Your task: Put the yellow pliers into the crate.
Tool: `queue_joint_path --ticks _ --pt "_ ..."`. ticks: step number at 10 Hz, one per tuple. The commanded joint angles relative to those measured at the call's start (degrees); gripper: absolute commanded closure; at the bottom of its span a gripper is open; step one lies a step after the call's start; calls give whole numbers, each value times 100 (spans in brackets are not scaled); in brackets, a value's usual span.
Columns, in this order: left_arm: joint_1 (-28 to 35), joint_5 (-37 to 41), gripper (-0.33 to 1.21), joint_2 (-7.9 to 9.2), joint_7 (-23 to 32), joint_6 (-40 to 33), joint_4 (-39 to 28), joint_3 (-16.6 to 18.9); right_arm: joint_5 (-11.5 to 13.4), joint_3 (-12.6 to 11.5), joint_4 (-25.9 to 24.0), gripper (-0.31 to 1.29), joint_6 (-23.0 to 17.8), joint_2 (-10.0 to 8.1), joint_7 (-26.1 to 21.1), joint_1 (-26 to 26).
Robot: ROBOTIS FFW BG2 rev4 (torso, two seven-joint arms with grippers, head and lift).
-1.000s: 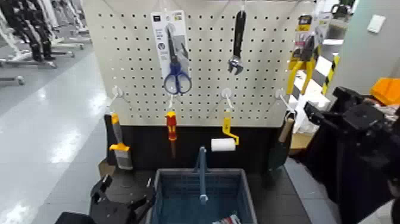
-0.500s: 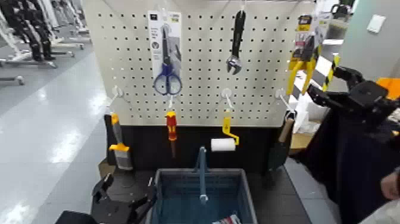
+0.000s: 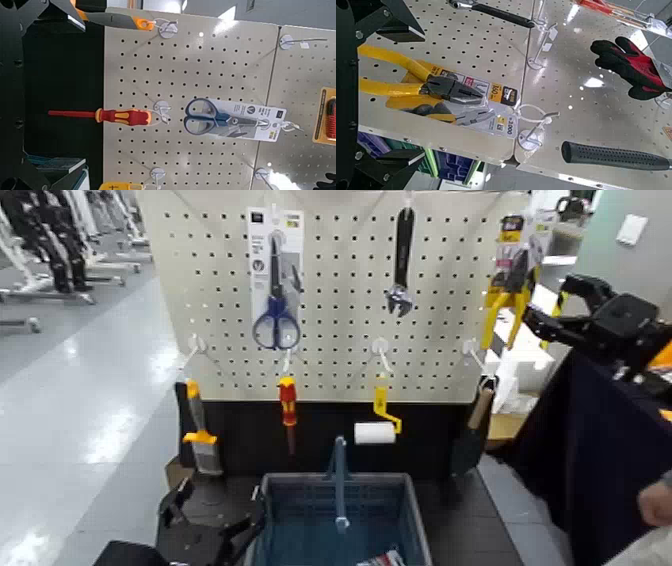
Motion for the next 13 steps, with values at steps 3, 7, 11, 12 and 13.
queue_joint_path --ticks 3,7,11,12,13 --pt "-72 0 13 -44 -44 1 18 -43 -262 221 522 26 144 -227 322 -545" --pt "-81 -9 13 -88 -88 -8 27 -26 -280 520 847 28 232 -298 568 -888" --pt "-72 -18 13 -88 -105 -17 36 -17 -253 766 1102 45 285 -324 762 -1151" --pt "-72 -18 13 -88 -105 -17 36 -17 -244 766 1111 58 285 -333 762 -1169" --pt "-72 -18 13 -88 -114 -17 36 -26 -227 783 1111 63 320 -350 762 -1195"
